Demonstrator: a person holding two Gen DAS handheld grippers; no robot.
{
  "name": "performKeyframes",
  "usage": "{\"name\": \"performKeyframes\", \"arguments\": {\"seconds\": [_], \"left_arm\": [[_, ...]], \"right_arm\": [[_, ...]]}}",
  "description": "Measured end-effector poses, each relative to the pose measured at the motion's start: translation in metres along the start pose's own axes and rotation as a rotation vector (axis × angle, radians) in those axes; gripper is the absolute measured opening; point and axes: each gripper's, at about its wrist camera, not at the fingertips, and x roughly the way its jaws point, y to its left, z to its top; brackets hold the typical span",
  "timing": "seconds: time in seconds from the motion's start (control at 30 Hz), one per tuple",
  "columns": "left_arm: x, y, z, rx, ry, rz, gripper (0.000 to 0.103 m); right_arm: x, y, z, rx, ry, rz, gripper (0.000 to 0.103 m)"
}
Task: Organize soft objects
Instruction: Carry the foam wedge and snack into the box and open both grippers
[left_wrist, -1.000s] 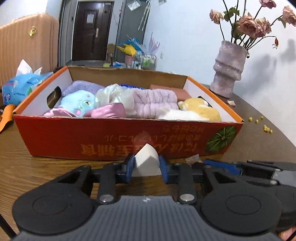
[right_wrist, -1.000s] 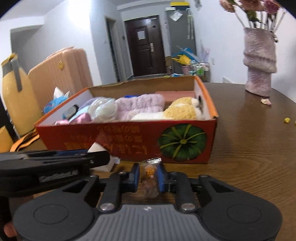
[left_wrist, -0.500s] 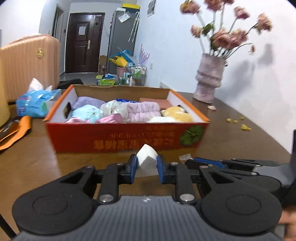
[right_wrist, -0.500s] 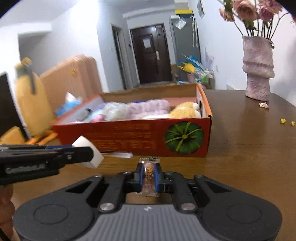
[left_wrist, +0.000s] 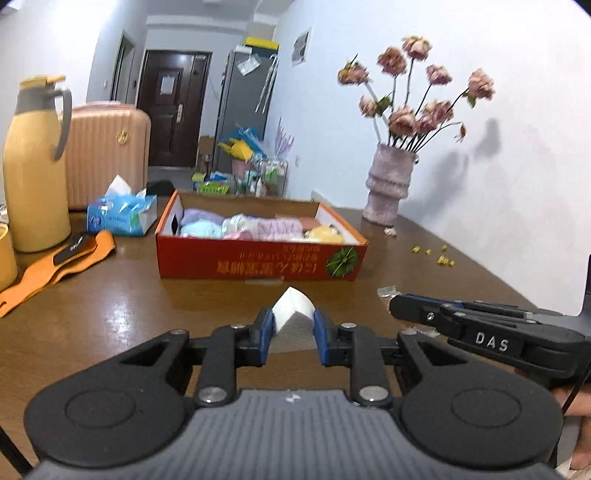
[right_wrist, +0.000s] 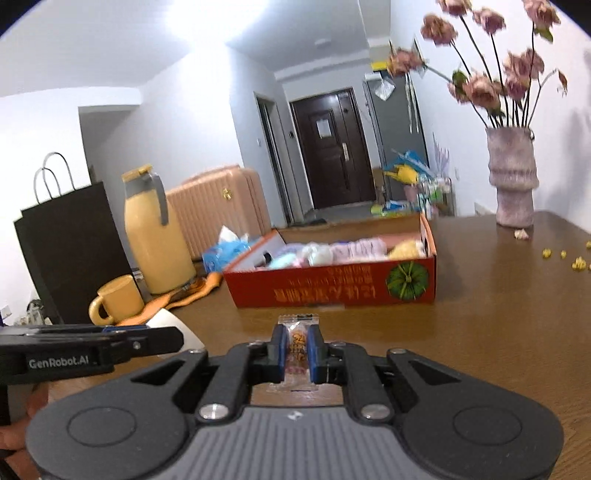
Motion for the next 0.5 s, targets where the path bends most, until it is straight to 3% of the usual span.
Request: {"name": "performKeyframes", "arguments": {"seconds": [0.27,0.5], "left_arm": [[-0.001,-0.005,0.005,0.013,-0.026,0.002,0.025],[0.044,0.001,0.06,0.067,-0.101,0.001,0.025]], "right_arm": [[-0.008,0.004,0.004,0.017,-0.011,-0.006,0.011],[0.022,-0.001,0.049,-0.033,-0.054,0.007,0.011]]}}
